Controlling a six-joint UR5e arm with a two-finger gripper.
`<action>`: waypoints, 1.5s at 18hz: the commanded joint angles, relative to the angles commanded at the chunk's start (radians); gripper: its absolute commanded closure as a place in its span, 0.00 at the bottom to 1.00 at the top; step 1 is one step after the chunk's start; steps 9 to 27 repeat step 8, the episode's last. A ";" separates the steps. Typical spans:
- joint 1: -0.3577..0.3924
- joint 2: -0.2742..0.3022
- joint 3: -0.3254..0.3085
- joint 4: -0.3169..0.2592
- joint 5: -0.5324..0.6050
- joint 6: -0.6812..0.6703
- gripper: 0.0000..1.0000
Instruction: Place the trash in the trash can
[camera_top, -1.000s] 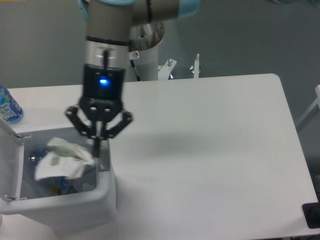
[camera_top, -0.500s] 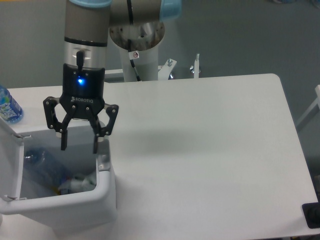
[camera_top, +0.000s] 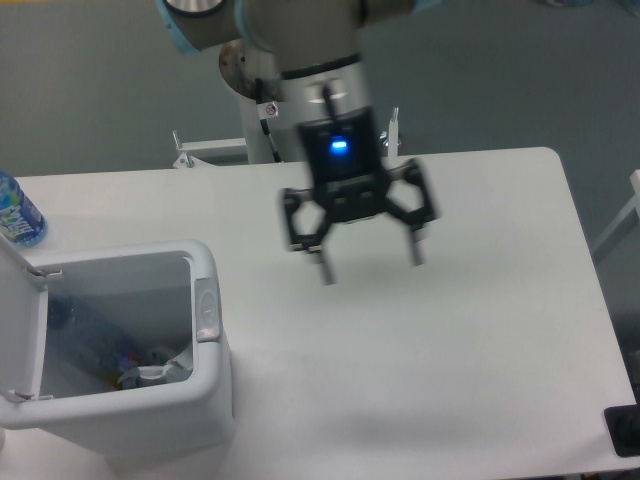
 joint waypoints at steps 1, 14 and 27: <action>0.011 0.009 -0.006 -0.032 0.025 0.084 0.00; 0.117 0.084 -0.002 -0.183 -0.029 0.254 0.00; 0.117 0.084 -0.002 -0.183 -0.029 0.254 0.00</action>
